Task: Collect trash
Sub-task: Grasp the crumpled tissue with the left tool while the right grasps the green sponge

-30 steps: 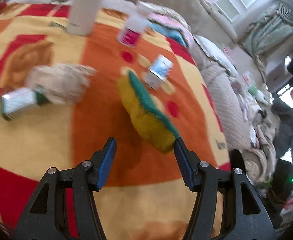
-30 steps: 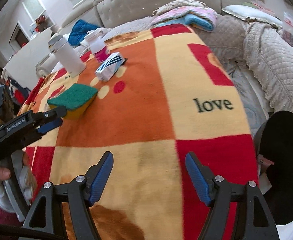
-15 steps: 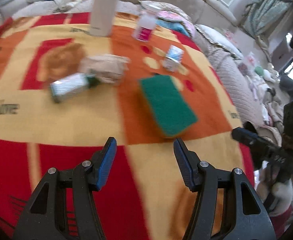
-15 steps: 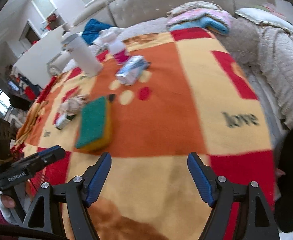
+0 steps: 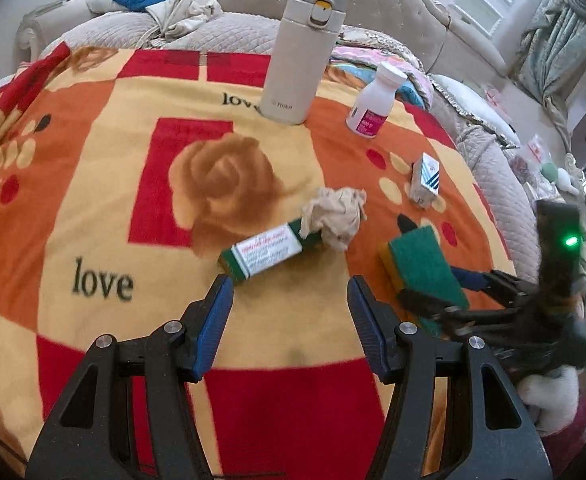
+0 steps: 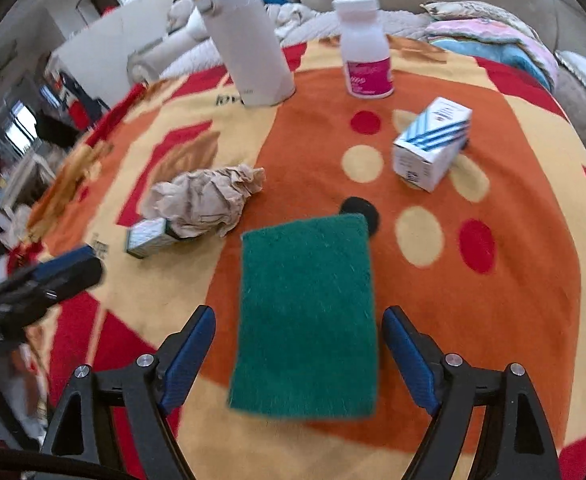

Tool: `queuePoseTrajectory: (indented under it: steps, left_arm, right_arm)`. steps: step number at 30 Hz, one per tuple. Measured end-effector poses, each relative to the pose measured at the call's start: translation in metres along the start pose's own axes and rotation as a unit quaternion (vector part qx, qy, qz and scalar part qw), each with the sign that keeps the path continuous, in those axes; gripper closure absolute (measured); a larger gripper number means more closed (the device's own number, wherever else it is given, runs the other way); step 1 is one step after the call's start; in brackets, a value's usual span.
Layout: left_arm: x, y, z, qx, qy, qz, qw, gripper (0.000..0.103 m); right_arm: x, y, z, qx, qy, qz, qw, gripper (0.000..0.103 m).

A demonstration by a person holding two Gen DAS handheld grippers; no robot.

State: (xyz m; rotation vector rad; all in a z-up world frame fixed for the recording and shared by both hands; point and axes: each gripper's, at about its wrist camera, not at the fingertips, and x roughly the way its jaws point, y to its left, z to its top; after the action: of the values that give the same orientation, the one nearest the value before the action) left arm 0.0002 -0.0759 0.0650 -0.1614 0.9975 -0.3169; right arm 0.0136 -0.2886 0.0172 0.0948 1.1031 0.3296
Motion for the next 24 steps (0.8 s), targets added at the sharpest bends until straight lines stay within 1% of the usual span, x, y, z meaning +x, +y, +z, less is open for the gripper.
queuePoseTrajectory:
  steps: [1, 2, 3, 5, 8, 13, 15, 17, 18, 19, 20, 21, 24]
  left_arm:
    - [0.002, -0.002, 0.004, 0.004, 0.000, 0.000, 1.0000, 0.045]
    - [0.003, -0.004, 0.007, 0.006, 0.000, 0.000, 1.0000, 0.045]
    - [0.006, -0.006, 0.010, 0.010, 0.000, 0.001, 0.9999, 0.045]
    - [0.012, -0.011, 0.016, 0.016, 0.001, 0.000, 0.9999, 0.045]
    - [0.022, -0.023, 0.023, 0.031, 0.000, 0.000, 0.9995, 0.045]
    - [0.047, -0.045, 0.034, 0.062, 0.005, 0.030, 0.9976, 0.045]
    - [0.057, -0.049, 0.039, 0.063, 0.008, 0.044, 0.9970, 0.045]
    - [0.069, -0.049, 0.043, 0.058, 0.016, 0.042, 0.9973, 0.046]
    - [0.073, -0.049, 0.044, 0.055, 0.020, 0.040, 0.9975, 0.048]
    - [0.076, -0.049, 0.045, 0.052, 0.022, 0.037, 0.9977, 0.054]
    - [0.076, -0.049, 0.045, 0.051, 0.024, 0.034, 0.9978, 0.073]
    - [0.077, -0.050, 0.045, 0.051, 0.030, 0.032, 0.9977, 0.080]
    - [0.069, -0.055, 0.040, 0.056, 0.027, 0.019, 0.9979, 0.082]
  right_arm:
    - [0.003, 0.000, 0.000, -0.004, 0.003, -0.010, 1.000, 0.022]
    - [0.003, 0.001, 0.000, -0.009, -0.005, -0.019, 1.000, 0.038]
    - [0.000, 0.001, -0.002, -0.014, -0.012, -0.023, 1.000, 0.044]
    - [-0.007, -0.003, -0.004, -0.011, -0.019, -0.021, 1.000, 0.044]
    - [-0.026, -0.013, -0.010, 0.001, -0.040, -0.020, 0.999, 0.044]
    - [-0.046, -0.034, -0.025, 0.020, -0.049, -0.017, 0.998, 0.043]
    - [-0.049, -0.040, -0.030, 0.029, -0.048, -0.012, 0.998, 0.043]
    - [-0.050, -0.040, -0.033, 0.033, -0.048, -0.009, 0.998, 0.043]
    - [-0.051, -0.041, -0.036, 0.034, -0.049, -0.008, 0.998, 0.043]
    - [-0.052, -0.042, -0.038, 0.034, -0.049, -0.008, 0.998, 0.043]
    - [-0.053, -0.042, -0.040, 0.035, -0.049, -0.008, 0.998, 0.043]
    - [-0.054, -0.043, -0.041, 0.036, -0.051, -0.006, 0.998, 0.043]
    - [-0.059, -0.045, -0.046, 0.041, -0.056, 0.000, 0.998, 0.043]
